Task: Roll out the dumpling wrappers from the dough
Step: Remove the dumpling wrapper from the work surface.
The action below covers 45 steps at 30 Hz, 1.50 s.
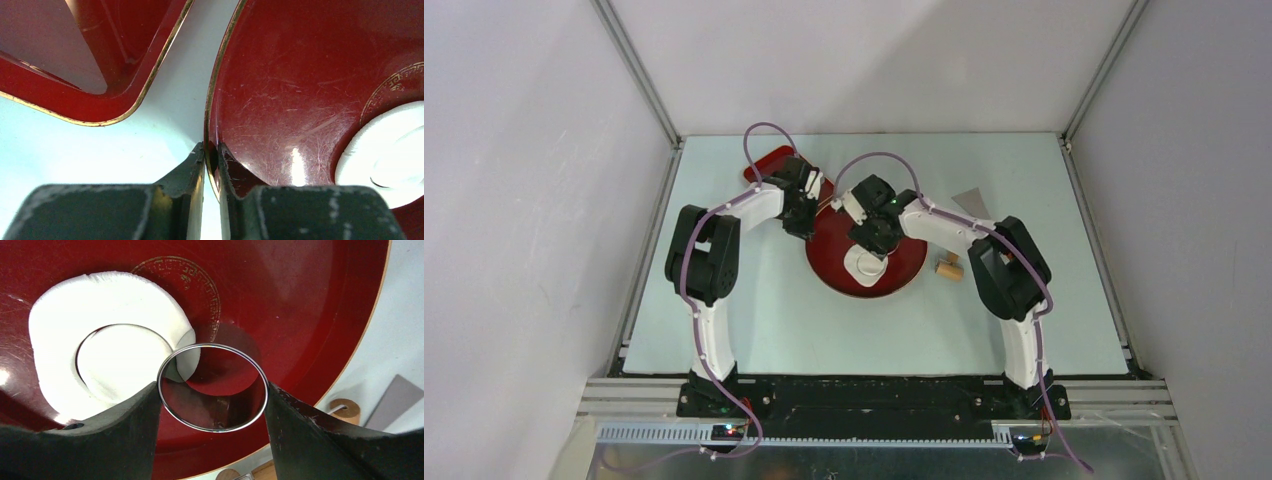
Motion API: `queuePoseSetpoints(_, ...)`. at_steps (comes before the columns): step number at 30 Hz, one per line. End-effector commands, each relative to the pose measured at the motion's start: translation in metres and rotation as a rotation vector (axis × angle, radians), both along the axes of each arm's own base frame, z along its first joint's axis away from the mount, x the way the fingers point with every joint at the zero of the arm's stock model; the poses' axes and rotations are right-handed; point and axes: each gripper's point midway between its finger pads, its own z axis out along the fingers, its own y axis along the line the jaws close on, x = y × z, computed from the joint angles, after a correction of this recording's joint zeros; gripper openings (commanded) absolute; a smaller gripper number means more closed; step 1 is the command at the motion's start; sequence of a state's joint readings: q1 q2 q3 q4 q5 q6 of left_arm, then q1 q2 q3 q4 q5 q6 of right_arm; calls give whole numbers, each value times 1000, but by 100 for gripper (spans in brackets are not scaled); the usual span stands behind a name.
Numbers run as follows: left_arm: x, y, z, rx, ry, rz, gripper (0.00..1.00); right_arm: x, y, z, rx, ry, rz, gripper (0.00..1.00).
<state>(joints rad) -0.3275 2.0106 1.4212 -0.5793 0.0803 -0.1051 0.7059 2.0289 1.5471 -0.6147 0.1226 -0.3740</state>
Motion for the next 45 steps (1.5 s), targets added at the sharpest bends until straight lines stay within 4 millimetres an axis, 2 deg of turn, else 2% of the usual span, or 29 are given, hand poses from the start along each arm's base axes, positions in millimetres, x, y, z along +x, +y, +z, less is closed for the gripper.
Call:
queuePoseSetpoints(1, 5, 7, 0, 30, -14, 1, 19, -6, -11, -20, -133, -30, 40, 61)
queuePoseSetpoints(12, 5, 7, -2, 54, -18, 2, 18, 0, -11, -31, -209, -91, 70, 61)
queuePoseSetpoints(24, 5, 5, -3, 113, -37, -18, 0, 13, -10, -38, -234, -182, 60, 61)
queuePoseSetpoints(37, 4, 2, -4, 156, -48, -33, 0, 27, -34, -35, -282, -221, 16, 61)
queuePoseSetpoints(45, 4, 0, -6, 193, -48, -41, 0, 20, -49, -45, -272, -154, -2, 61)
